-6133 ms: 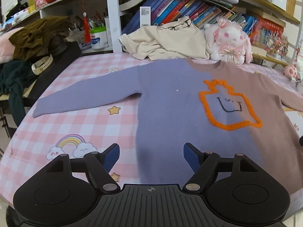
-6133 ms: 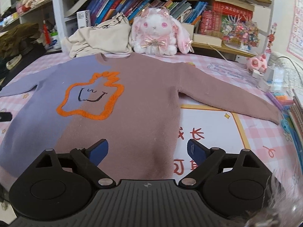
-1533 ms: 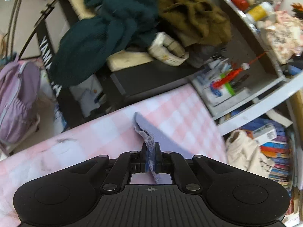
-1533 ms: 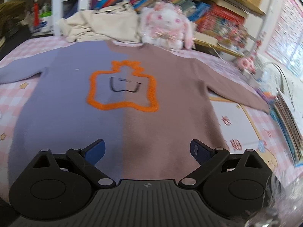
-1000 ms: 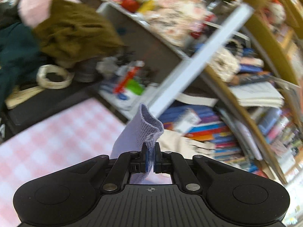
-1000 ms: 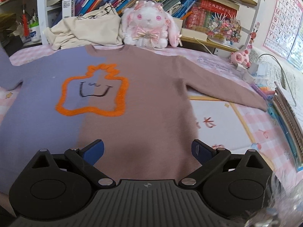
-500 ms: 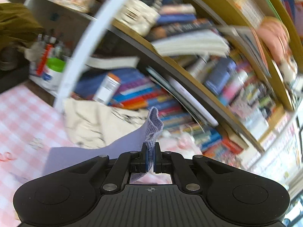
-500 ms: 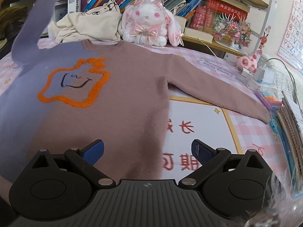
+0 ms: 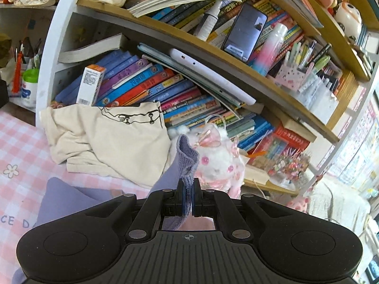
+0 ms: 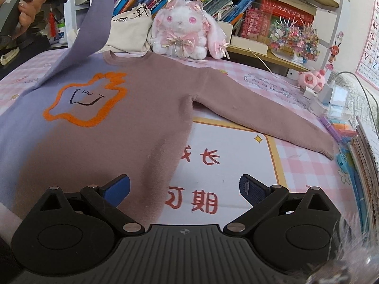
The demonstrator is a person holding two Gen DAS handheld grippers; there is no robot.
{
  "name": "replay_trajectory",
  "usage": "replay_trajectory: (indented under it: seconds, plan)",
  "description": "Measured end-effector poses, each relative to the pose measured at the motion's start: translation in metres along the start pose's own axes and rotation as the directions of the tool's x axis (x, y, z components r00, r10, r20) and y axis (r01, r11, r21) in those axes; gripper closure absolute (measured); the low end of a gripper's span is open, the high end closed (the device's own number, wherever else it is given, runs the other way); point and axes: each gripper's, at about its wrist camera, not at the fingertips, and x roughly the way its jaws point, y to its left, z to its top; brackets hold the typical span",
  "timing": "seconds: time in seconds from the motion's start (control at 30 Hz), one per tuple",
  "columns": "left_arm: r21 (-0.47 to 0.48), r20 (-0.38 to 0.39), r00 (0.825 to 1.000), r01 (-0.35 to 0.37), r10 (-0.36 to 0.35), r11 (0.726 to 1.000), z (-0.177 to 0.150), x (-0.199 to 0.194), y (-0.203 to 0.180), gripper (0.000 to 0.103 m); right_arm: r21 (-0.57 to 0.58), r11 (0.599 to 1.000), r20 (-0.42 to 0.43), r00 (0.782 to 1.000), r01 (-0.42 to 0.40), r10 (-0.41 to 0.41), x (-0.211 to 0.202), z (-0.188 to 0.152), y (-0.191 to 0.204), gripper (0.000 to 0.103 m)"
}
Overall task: Fold clothes
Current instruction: 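Fold the lavender sleeve across the sweater body and open the left gripper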
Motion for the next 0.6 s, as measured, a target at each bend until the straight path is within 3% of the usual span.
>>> replay_trajectory:
  seconds: [0.3,0.37,0.47,0.53,0.6]
  plan:
    - [-0.002,-0.057,0.998,-0.041,0.040,0.999,-0.023,0.026,-0.018,0.097,0.004,1.000,-0.002,1.000,-0.008,0.008,-0.001,-0.003,-0.011,0.003]
    - [-0.008,-0.100,0.994,-0.037,0.036,0.999,-0.026,0.032,-0.023,0.086,0.003,1.000,-0.001,1.000,-0.008,0.008,-0.001,-0.003,-0.012,0.003]
    - [-0.016,-0.099,0.995,0.018,-0.019,1.000,-0.026,0.020,-0.027,0.043,0.005,1.000,-0.001,1.000,-0.016,0.016,-0.001,-0.002,-0.014,0.003]
    - [0.010,-0.040,0.999,0.028,-0.028,1.000,-0.026,0.001,-0.024,0.035,0.007,0.999,-0.005,0.999,-0.035,0.035,0.002,-0.001,-0.013,0.003]
    - [0.040,-0.016,1.000,-0.021,0.021,0.999,-0.029,-0.020,-0.010,0.035,0.008,0.998,-0.010,0.998,-0.055,0.056,0.003,0.000,-0.011,0.003]
